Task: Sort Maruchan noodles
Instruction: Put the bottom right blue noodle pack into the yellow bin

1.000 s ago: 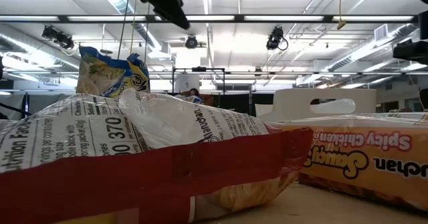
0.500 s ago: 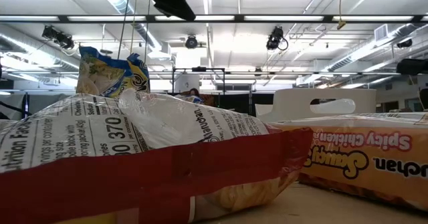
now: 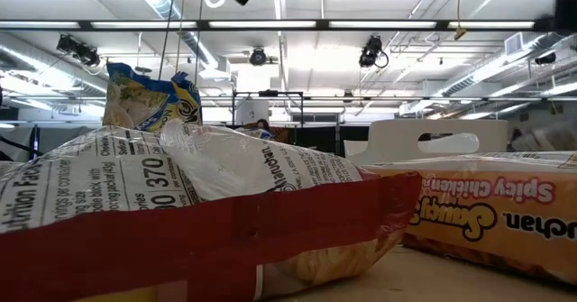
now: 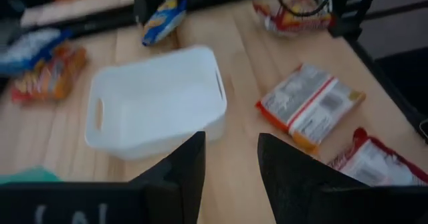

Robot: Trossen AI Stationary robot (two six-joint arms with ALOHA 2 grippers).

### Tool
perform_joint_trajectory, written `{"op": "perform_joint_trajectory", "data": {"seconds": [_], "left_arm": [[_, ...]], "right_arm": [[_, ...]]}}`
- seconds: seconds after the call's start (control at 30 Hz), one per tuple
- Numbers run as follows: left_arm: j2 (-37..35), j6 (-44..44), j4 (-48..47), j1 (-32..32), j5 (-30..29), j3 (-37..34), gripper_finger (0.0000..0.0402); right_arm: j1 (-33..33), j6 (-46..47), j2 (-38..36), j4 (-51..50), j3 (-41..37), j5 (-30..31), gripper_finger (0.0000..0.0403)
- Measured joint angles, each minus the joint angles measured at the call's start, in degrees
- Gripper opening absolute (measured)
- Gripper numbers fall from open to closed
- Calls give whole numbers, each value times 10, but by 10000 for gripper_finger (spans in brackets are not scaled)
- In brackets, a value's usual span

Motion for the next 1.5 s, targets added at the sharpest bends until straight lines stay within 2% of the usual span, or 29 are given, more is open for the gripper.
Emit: {"op": "perform_joint_trajectory", "data": {"seconds": [0.17,0.37,0.47,0.6,0.67,0.77,0.87,1.0,1.2,1.33,1.5], "left_arm": [[0,47,90,6,0,0,163],[2,69,174,25,25,0,211],[16,70,196,42,43,1,238],[49,71,243,71,83,1,267],[68,78,264,85,98,6,278],[91,111,273,96,103,22,292],[104,139,274,97,107,32,303],[115,137,262,96,144,33,311],[123,122,221,96,187,32,312],[141,126,210,98,177,33,312],[155,162,214,95,170,33,308]], "right_arm": [[-40,-45,-44,-67,58,75,5],[-108,-187,-58,-68,124,170,5],[-136,-286,-58,-39,167,216,5],[-168,-443,-61,79,210,255,5],[-183,-530,-63,170,215,237,5],[-210,-629,-60,284,214,166,5],[-234,-677,-52,351,214,105,5],[-249,-715,-43,407,214,50,5],[-253,-752,-31,447,214,31,5],[-254,-764,-30,488,213,4,5],[-255,-777,-30,522,214,1,5]]}}
